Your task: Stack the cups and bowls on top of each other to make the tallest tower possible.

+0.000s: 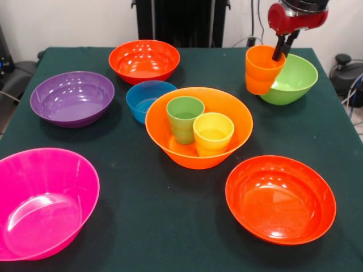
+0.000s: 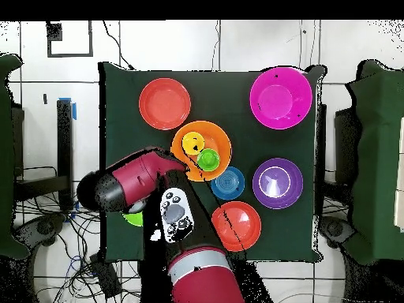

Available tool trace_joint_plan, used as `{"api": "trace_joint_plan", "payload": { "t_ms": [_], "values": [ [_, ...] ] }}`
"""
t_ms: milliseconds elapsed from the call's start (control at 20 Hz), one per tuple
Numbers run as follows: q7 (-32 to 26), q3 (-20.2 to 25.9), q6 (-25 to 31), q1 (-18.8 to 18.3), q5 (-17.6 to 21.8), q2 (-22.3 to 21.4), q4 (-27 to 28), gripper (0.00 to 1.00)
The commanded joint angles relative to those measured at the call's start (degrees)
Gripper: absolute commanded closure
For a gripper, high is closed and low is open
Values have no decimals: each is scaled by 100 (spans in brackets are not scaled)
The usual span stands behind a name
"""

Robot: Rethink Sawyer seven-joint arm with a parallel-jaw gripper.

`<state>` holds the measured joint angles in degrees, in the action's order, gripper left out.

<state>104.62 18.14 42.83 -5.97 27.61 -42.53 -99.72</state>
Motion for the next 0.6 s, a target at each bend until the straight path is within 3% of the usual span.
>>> {"api": "trace_joint_plan", "payload": {
  "t_ms": [50,350,600],
  "values": [
    [-1428,467,822,-68,531,25,553,100],
    [-1546,536,1106,-100,576,-66,717,100],
    [-1657,577,1046,-171,781,210,937,100]
  ]
}}
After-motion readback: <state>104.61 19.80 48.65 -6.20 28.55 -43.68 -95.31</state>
